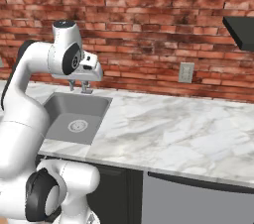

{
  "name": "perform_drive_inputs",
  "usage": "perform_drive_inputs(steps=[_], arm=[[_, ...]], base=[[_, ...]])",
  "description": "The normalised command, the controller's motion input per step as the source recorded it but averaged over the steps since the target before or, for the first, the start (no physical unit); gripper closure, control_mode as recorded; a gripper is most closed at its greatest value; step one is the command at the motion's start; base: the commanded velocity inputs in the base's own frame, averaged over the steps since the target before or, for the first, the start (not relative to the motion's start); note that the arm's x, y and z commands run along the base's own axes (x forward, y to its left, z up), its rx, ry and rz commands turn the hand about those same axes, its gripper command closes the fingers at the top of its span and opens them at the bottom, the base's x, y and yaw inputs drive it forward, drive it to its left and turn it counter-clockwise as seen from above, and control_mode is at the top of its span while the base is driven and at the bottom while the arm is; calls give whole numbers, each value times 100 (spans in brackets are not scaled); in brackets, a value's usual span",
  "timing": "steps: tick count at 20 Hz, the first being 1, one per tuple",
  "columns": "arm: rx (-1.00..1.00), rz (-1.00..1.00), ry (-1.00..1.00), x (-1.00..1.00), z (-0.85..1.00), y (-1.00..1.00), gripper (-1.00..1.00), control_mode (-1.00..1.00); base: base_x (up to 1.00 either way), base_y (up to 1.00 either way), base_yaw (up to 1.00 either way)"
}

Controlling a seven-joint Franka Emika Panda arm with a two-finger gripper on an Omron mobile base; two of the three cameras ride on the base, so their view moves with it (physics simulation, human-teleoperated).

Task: Four empty soda cans are scattered around the kitchen. Gather all the cans and cluster them next to the stove for recycling.

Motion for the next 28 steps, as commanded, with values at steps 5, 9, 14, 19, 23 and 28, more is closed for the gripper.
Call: perform_drive_inputs(steps=[5,9,14,19,23,28], arm=[[0,-1,-1,-23,0,0,-100,-100],[0,-9,-8,-66,0,0,-100,-100],[0,-9,-10,-75,0,0,-100,-100],[0,-8,-9,-68,0,0,-100,-100],[0,-6,-5,-36,0,0,-100,-100],[1,-4,0,-28,0,0,-100,-100]], base=[[0,0,0],[0,0,0],[0,0,0],[0,0,0],[0,0,0],[0,0,0]])
